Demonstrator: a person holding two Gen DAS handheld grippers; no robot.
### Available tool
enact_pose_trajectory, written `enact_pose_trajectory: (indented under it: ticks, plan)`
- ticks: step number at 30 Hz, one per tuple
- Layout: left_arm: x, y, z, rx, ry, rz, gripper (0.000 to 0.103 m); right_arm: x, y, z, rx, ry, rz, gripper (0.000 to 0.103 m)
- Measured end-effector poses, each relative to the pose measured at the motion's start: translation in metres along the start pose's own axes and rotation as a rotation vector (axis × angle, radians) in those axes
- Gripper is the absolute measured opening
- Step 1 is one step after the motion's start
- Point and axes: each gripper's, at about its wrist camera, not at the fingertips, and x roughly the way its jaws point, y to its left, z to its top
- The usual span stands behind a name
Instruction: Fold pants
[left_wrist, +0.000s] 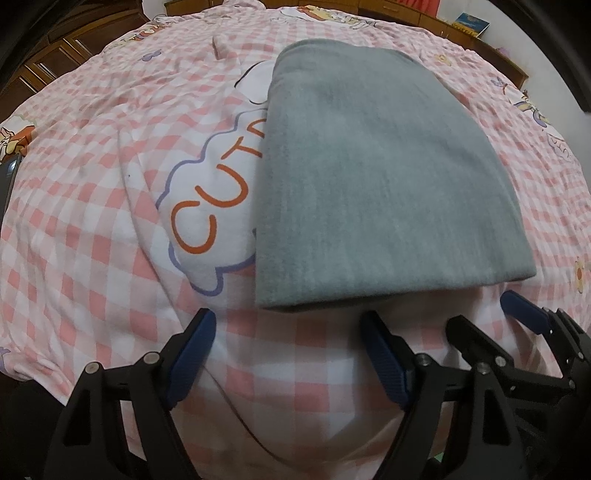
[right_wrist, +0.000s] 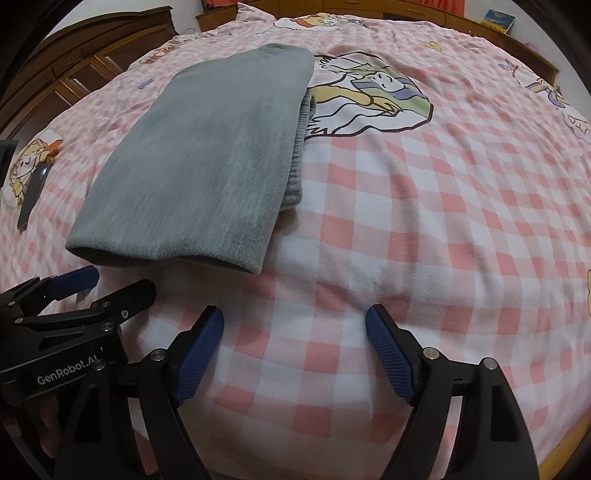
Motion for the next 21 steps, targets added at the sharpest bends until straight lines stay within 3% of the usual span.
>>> enact_pose_trajectory:
  ticks: [21]
  plan:
    - [-0.0005, 0.0029, 0.0043, 0.015, -0.001, -0.023, 0.081, 0.0018, 0.0015, 0.0053, 0.0, 0.028, -0.003, 0.081]
